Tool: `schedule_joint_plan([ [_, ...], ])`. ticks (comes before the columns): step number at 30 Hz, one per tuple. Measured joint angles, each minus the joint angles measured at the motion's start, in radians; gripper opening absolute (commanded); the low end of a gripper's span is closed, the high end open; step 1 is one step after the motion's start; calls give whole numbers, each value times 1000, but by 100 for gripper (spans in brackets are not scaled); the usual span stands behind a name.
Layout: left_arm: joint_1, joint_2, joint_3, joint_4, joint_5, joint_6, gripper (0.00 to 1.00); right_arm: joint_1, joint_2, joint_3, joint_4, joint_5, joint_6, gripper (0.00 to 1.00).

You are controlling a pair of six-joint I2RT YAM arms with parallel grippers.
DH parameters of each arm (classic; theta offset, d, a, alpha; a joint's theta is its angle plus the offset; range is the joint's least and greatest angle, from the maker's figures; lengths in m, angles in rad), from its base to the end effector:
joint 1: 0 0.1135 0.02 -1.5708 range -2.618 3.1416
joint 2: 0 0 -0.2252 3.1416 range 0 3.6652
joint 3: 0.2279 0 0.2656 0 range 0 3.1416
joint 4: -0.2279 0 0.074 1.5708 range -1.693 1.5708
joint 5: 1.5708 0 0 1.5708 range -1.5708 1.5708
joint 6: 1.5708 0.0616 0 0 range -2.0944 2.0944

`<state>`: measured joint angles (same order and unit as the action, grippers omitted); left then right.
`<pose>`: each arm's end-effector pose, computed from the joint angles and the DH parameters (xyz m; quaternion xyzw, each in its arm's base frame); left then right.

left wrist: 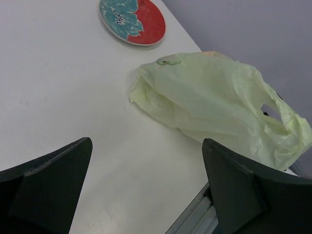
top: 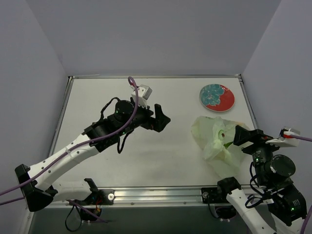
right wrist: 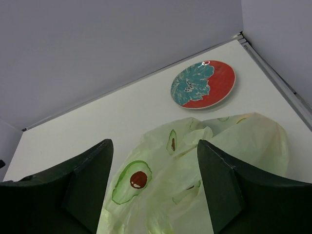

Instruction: Take the fake fruits out of the plastic bag

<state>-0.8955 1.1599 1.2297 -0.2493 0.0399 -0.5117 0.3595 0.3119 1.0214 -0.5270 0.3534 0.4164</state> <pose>0.1965 -0.2492 0.3737 0.1589 0.7510 -0.4262 0.4787 0.0941 0.0126 0.4206 0.1530 0.6257 0.1821 0.7429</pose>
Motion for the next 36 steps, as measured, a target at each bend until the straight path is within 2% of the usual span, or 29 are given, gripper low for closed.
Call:
schedule_joint_plan([
  [1, 0, 12, 0, 19, 14, -6, 94, 0, 2, 2, -5, -1, 1, 59],
  [2, 0, 21, 0, 34, 24, -11, 94, 0, 4, 2, -8, -2, 3, 51],
  [5, -17, 53, 0, 97, 46, -32, 94, 0, 15, 2, -19, -4, 10, 37],
  [6, -25, 60, 0, 116, 55, -36, 94, 0, 19, 2, -22, -5, 11, 29],
  [9, -59, 82, 0, 176, 75, -38, 94, 0, 31, 2, -27, -11, 21, 20],
  [11, -88, 98, 0, 212, 76, -31, 96, 0, 39, 0, -27, -18, 28, 20],
  [12, -101, 109, 3, 225, 76, -23, 100, 0, 43, -2, -28, -19, 30, 20],
  [13, -109, 124, 8, 239, 77, -16, 92, 0, 48, -4, -28, -21, 32, 22],
  [14, -120, 143, 16, 250, 83, -12, 91, 0, 54, -6, -31, -21, 34, 23],
  [22, -202, 368, 157, 270, 216, 55, 97, 0, 81, -4, -50, -30, 49, 27],
  [25, -262, 417, 183, 273, 278, 70, 98, 0, 79, -3, -76, -49, 63, 36],
  [27, -291, 434, 183, 276, 317, 70, 98, 0, 77, -3, -93, -69, 74, 47],
  [32, -299, 462, 184, 301, 399, 57, 98, 0, 60, -3, -153, -108, 93, 65],
  [36, -293, 468, 183, 333, 412, 40, 98, 0, 52, 0, -208, -137, 108, 66],
])
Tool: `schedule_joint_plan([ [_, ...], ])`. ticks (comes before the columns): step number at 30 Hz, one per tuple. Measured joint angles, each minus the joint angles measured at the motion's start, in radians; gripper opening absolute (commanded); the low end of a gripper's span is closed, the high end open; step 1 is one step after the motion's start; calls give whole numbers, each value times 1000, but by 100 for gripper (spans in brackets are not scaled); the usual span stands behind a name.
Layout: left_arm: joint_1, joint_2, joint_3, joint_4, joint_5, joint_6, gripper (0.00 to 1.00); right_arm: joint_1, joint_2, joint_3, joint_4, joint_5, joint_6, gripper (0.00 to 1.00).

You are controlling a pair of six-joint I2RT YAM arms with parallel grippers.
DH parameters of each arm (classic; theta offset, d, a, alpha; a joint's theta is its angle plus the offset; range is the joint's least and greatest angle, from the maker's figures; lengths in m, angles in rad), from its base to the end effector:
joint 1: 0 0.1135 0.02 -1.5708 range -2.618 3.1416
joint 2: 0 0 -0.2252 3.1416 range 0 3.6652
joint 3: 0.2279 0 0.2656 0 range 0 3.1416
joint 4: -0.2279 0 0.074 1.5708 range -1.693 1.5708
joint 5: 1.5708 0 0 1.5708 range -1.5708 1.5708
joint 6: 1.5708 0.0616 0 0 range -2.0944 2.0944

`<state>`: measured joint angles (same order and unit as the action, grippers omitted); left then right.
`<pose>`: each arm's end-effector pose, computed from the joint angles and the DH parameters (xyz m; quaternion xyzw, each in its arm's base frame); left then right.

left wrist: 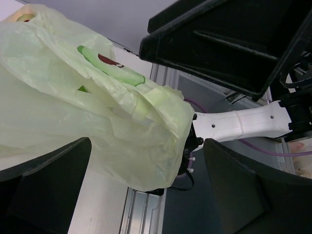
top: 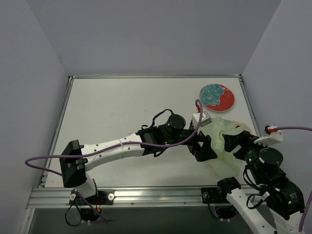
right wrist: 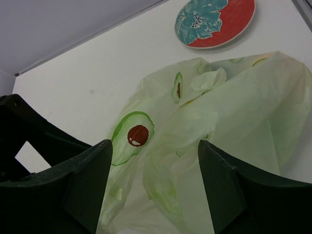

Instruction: Take the fake fruits out of the plastic bag

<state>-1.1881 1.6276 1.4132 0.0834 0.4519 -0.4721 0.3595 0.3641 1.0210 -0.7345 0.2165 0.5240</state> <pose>0.1344 -0.4058 0.3250 0.3951 0.6345 -0.5879 0.3093 0.1091 0.0269 0.3888 0.1331 0.7212 0.2170 0.6443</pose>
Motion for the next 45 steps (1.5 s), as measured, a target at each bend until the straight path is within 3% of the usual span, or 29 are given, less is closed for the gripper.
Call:
schedule_joint_plan([
  [3, 0, 0, 3, 5, -13, 3, 100, 0, 1, 18, -43, -25, 4, 66],
  [5, -1, 5, 16, -16, -47, 15, 87, -6, 1, 29, -65, -45, 6, 66],
  [9, -2, 45, 61, -47, -179, 48, 73, -36, 0, 27, -117, -72, 7, 68],
  [19, 52, 103, -3, -28, -438, 62, 7, -100, 49, -88, -101, -113, 4, 75],
  [21, 72, 96, -59, 8, -466, 47, 3, -101, 84, -118, -67, -121, 5, 80],
  [26, 107, 53, -238, 72, -532, 0, 2, -104, 219, -145, 60, -115, 9, 91],
  [30, 107, 15, -343, 126, -556, -35, 2, -104, 337, -166, 215, -119, 31, 91],
  [33, 103, -13, -382, 152, -566, -53, 2, -103, 393, -222, 312, -144, 65, 78],
  [34, 103, -21, -388, 162, -570, -58, 2, -103, 409, -251, 343, -147, 77, 58],
  [36, 104, -43, -404, 183, -582, -65, 2, -103, 426, -293, 367, -149, 94, 39],
  [37, 104, -60, -416, 197, -589, -71, 2, -103, 431, -311, 381, -150, 104, 15],
  [40, 104, -116, -449, 218, -615, -83, 2, -103, 457, -338, 426, -171, 117, 0],
  [45, 102, -265, -545, 235, -678, -99, 2, -75, 625, -292, 575, -288, 85, 0],
])
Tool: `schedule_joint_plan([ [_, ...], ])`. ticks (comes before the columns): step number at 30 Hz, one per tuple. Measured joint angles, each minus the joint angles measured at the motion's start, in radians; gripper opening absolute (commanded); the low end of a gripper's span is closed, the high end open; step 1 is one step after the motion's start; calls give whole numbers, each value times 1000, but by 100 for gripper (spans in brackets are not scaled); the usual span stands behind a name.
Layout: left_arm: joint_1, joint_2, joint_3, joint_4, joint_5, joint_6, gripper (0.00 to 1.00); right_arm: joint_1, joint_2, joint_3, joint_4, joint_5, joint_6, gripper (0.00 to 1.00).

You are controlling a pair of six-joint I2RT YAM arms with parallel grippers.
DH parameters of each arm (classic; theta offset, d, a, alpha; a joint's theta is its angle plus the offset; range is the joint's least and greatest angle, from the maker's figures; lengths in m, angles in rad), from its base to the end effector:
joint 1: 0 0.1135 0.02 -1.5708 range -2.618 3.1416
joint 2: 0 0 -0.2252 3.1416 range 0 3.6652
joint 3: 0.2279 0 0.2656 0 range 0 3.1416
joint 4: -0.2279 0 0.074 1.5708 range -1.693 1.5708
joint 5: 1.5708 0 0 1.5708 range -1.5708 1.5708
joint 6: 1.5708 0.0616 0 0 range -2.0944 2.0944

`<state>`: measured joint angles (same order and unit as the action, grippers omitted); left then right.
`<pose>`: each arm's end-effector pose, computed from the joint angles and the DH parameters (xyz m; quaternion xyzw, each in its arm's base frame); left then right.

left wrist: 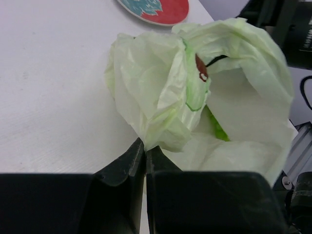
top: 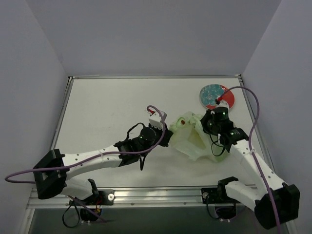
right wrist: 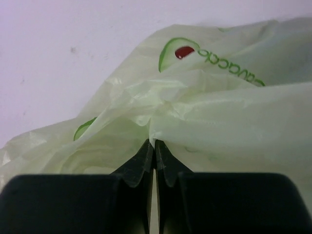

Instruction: Take the fake fruits out of the plastic bag

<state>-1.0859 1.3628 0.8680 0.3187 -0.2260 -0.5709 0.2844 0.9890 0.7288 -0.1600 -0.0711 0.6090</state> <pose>0.1808 -0.3135 0.2403 0.1239 0.7550 -0.4117 0.4951 0.2727 0.0843 0.2378 0.1164 0.8306 0.2618 0.4775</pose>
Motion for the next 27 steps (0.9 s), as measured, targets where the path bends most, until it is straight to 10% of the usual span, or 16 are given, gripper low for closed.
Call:
schedule_joint_plan([
  [6, -53, -160, -24, -26, -86, 3, 2, 13, 97, 126, 87, -63, -69, 0],
  [18, -95, 21, 14, 1, -57, -26, 2, -543, -118, -99, 56, 15, -69, 0],
  [27, -90, 35, 102, 1, -13, -59, 2, -586, -231, -83, 74, 76, -1, 0],
])
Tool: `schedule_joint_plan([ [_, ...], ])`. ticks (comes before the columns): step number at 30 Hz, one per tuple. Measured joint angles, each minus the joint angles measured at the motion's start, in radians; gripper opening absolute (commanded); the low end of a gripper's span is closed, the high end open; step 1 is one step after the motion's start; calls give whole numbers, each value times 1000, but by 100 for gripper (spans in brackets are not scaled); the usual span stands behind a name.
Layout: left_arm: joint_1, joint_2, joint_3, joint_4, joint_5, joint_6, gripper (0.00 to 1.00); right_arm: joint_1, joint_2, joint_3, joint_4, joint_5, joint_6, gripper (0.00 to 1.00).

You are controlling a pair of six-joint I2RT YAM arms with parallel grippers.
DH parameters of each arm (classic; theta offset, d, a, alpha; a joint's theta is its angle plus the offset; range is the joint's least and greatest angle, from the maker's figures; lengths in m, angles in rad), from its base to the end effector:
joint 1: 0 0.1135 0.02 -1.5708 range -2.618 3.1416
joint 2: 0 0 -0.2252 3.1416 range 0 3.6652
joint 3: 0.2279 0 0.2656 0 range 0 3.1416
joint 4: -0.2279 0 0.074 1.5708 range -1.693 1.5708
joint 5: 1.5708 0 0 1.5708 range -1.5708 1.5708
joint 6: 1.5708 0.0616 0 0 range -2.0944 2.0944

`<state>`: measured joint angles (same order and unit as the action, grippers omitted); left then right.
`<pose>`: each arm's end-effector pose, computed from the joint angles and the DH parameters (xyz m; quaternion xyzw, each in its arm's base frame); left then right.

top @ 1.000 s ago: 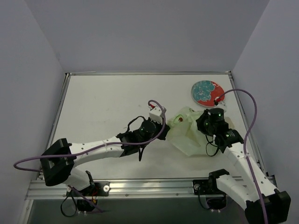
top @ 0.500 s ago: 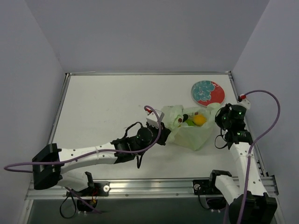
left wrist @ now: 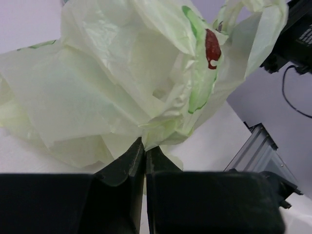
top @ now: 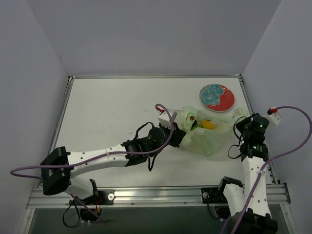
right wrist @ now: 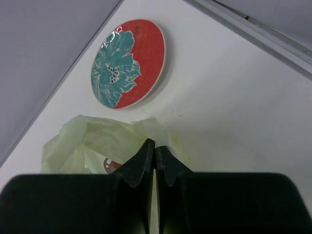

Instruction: Take the fake fruits out of the plastic bag

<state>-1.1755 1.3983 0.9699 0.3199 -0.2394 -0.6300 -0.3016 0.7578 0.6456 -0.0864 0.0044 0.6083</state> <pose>0.1578 -0.3402 0.2680 0.1223 0.7332 -0.4654 0.4804 0.2417 -0.0755 0.2722 0.3412 0.6944 0.0951 0.6263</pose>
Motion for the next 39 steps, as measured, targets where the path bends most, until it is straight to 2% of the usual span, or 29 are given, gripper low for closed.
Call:
schedule_joint_plan([
  [2, 10, 26, 32, 12, 5, -6, 2, -1, 45, -15, 62, 0, 18, 0],
  [6, 86, 111, 51, 55, 29, -50, 2, -43, 249, -118, 208, -39, 53, 1],
  [8, 145, 162, 51, 68, 42, -74, 2, -101, 322, -180, 217, -74, 69, 11],
  [9, 172, 188, 51, 72, 51, -85, 2, -129, 331, -201, 209, -85, 76, 39],
  [10, 194, 213, 51, 79, 60, -94, 2, -151, 326, -210, 200, -92, 85, 58],
  [12, 232, 259, 51, 89, 71, -111, 2, -172, 290, -205, 208, -101, 87, 88],
  [15, 247, 309, 51, 111, 91, -127, 3, -166, 222, -151, 215, -135, 79, 100],
  [16, 246, 320, 51, 121, 105, -133, 2, -159, 204, -124, 216, -145, 79, 100],
  [27, 233, 323, 25, 237, 185, -168, 3, 34, 13, 225, 111, -173, 12, 99],
  [28, 233, 317, 15, 245, 188, -172, 2, 47, 2, 243, 104, -178, 7, 91],
  [29, 233, 312, 8, 248, 190, -175, 2, 58, -6, 254, 98, -189, 0, 58],
  [30, 233, 308, 3, 255, 191, -177, 2, 69, -14, 258, 92, -208, -6, 42],
  [33, 236, 303, 0, 269, 199, -187, 2, 137, -27, 257, 73, -269, -1, 7],
  [35, 238, 298, -3, 277, 207, -193, 2, 233, -12, 251, 50, -277, -14, 2],
  [39, 252, 274, -23, 287, 218, -198, 2, 494, 50, 199, -4, -193, -45, 1],
])
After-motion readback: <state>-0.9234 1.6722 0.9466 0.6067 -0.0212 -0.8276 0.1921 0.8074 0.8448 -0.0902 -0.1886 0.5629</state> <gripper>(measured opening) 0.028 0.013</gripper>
